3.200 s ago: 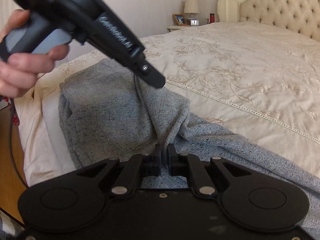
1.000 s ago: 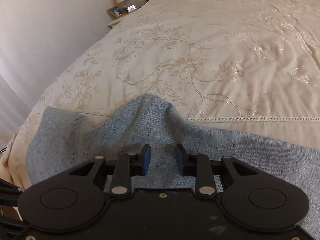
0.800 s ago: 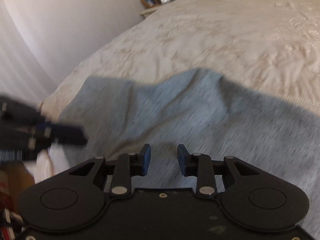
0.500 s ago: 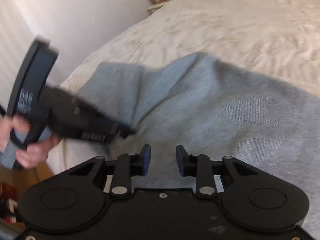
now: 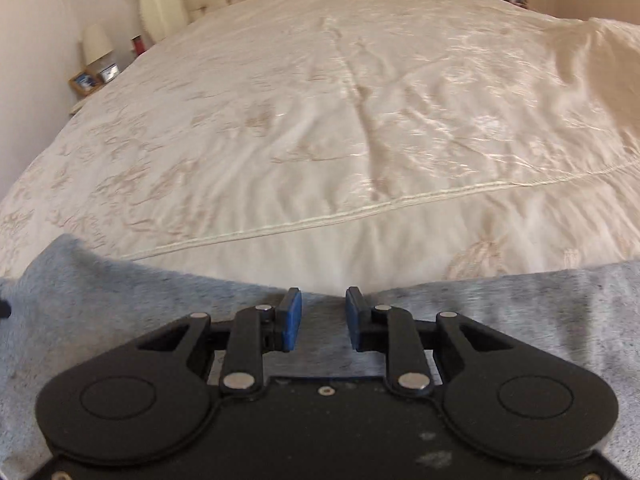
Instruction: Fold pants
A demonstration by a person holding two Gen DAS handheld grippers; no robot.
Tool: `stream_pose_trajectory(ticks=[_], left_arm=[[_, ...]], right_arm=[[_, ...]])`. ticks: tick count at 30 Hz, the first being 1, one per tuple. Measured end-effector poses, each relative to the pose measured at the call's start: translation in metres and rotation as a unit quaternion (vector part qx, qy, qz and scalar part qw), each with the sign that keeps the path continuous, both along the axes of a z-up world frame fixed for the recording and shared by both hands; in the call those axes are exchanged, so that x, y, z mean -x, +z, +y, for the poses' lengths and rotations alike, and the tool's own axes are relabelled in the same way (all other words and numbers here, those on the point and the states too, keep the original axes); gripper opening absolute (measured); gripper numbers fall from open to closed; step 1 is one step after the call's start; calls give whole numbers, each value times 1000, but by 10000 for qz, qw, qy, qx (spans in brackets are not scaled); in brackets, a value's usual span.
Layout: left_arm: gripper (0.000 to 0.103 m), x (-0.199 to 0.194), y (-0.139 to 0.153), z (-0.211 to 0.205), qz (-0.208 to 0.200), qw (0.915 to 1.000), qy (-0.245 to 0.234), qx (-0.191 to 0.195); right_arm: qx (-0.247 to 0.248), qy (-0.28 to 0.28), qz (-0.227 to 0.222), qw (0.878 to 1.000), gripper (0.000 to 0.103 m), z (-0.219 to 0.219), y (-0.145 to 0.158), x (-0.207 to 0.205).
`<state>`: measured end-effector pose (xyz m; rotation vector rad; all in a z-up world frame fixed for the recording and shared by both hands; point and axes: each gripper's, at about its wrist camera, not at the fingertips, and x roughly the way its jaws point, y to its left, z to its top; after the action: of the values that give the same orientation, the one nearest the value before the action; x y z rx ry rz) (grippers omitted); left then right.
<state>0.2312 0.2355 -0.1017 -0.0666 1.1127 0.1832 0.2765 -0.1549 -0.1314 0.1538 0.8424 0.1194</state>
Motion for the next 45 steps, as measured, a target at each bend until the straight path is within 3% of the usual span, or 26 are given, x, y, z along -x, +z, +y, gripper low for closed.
stream_pose_trajectory(ticks=[4, 7, 10, 12, 14, 19, 23, 27, 30, 34, 39, 43, 45], left_arm=[[11, 28, 24, -5, -129, 9998, -30, 124], [11, 53, 37, -30, -313, 9971, -617, 306], [12, 72, 37, -52, -189, 9895, -1282, 647], [13, 87, 24, -64, 100, 9849, -1661, 478], [13, 100, 9, -71, 327, 9823, -1843, -8], [13, 111, 20, -74, 199, 9830, -1818, -138], [12, 104, 54, -88, -228, 9843, -1742, -143], [12, 90, 75, -119, -773, 9782, -1925, -113], [12, 79, 80, -150, -868, 9725, -2159, -68], [13, 63, 83, -194, -973, 9642, -2464, 84], [13, 37, 78, -252, -996, 9592, -2634, 239], [13, 15, 69, -305, -884, 9550, -2763, 617], [13, 8, 63, -333, -884, 9518, -2857, 681]], right_arm=[[-211, -344, 27, 9992, 21, -31, -1, 2], [-280, -250, -53, 9993, 30, -30, 8, 9], [-416, 105, -143, 9990, 31, -20, 18, 24], [-460, 345, -180, 9982, 31, -12, 23, 41], [-384, 555, -174, 9976, 30, -7, 25, 56], [-67, 609, 68, 9981, 29, -21, 10, 89], [-333, 320, 104, 9989, 29, -60, 7, 106], [-678, -93, -104, 9976, 30, -101, 18, 124], [-528, -449, -233, 9973, 30, -131, 23, 128], [-196, -1074, -112, 9940, 30, -185, 9, 124], [-233, -1956, -74, 9804, 26, -256, -2, 133], [-1172, -2407, -276, 9631, 31, -302, 10, 157], [-1296, -2611, -282, 9561, 32, -317, 16, 165]])
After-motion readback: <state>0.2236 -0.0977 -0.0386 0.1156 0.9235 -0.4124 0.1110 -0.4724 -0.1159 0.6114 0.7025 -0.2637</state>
